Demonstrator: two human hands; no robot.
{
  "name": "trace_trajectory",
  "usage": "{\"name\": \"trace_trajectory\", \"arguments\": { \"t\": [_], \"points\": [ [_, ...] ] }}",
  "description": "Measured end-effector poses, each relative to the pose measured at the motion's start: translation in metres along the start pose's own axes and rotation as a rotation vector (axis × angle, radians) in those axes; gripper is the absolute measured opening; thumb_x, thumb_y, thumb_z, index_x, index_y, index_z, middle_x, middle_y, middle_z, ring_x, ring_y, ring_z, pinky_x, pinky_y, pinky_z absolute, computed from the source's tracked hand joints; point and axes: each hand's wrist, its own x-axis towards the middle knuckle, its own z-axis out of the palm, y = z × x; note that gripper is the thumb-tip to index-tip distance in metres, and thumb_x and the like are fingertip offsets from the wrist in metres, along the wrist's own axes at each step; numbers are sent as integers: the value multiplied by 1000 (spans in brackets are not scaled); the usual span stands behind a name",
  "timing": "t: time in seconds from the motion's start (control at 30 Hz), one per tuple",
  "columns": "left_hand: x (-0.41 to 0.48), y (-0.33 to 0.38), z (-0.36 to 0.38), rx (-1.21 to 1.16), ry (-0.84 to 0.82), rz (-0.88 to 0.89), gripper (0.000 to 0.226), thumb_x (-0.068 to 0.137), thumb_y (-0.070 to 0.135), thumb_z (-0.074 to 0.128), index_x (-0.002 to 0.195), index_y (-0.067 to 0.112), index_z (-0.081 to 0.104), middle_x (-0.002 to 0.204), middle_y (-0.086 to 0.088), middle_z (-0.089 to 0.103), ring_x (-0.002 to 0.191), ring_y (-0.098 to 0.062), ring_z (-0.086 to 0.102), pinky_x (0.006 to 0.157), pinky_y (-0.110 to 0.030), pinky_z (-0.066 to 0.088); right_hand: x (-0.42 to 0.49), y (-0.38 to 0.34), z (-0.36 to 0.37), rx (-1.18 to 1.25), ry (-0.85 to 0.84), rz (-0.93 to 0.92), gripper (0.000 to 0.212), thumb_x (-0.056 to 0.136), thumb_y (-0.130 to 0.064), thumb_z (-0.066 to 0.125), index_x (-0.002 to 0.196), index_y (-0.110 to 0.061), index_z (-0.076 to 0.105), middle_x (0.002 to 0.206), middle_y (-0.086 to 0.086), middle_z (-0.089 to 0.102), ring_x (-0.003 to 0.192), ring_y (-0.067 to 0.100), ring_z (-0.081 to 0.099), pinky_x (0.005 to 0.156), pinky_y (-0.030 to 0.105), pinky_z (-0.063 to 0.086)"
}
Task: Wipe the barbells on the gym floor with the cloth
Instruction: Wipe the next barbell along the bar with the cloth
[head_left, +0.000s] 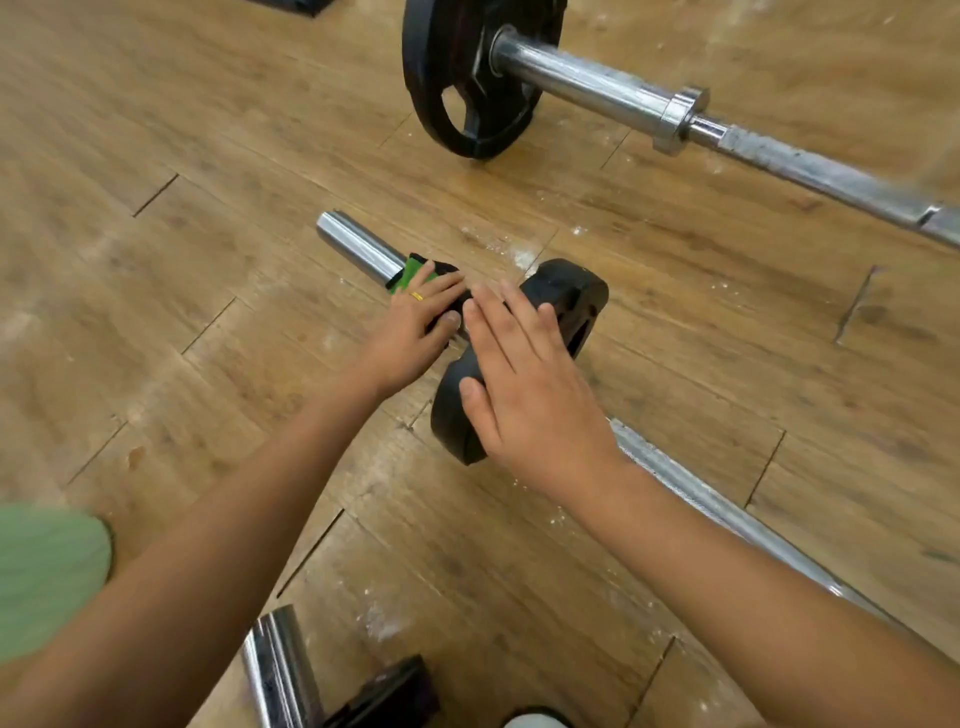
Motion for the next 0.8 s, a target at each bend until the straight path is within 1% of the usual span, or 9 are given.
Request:
{"name": "trace_trajectory", "arguments": {
  "t": [0.1,0.23,0.3,0.37,0.43,0.5,0.6,0.7,0.8],
  "points": [
    [-19,7,-10,-19,-17,23,52,101,39,44,147,14,52,157,1,42,151,-15,14,125,-43,13,-9,-11,11,-26,0,-73,62,103,-37,30,156,-4,30,165,11,23,154,24,11,125,42,3],
    [-29,0,-22,-49,-60,55,44,102,15,54,146,13,51,158,4,36,153,-18,17,126,-46,16,-18,-20,9,60,19,-127,60,104,-35,33,156,-5,30,166,9,19,155,21,11,125,41,7],
    [-34,2,-22,-92,-43,11,49,100,11,53,149,13,48,160,8,30,154,-14,13,126,-43,13,-14,-10,-6,212,66,-18,60,105,-35,37,158,-9,24,167,3,11,155,16,5,126,37,2],
    [-37,8,-16,-89,17,-29,51,104,16,50,154,13,38,163,8,22,154,-12,8,127,-42,9,0,9,-22,327,61,213,62,107,-41,34,161,-14,15,167,-3,2,155,10,-3,125,31,-3],
    [-37,15,-4,-22,80,-71,57,107,28,47,158,12,27,166,3,12,154,-13,-2,126,-39,2,12,27,-27,382,-62,389,70,106,-52,29,161,-16,7,169,-2,-2,154,9,-7,124,29,-3],
    [-34,21,5,8,121,-134,60,107,34,42,158,9,24,169,-5,6,154,-18,-9,124,-38,-3,13,31,-23,456,-153,442,77,103,-58,29,161,-15,3,169,-1,-2,154,10,-6,125,31,-1],
    [-37,23,7,-38,91,-124,57,104,34,35,155,7,34,166,-6,23,155,-22,-1,124,-55,2,5,23,-16,522,-125,439,77,102,-58,34,161,-16,7,169,-2,3,154,8,-4,126,33,2],
    [-54,14,-2,-35,-75,99,57,105,38,28,155,11,37,163,-2,31,155,-15,5,125,-47,3,0,16,-14,500,-105,417,79,101,-60,34,161,-17,8,169,-4,3,153,6,-4,127,38,4],
    [-56,-1,-16,-73,-112,124,51,108,29,35,156,14,35,163,2,30,155,-13,9,126,-41,6,-2,9,-11,481,-109,388,80,99,-64,32,161,-20,7,168,-6,2,153,5,-6,127,37,2]
  ]
}}
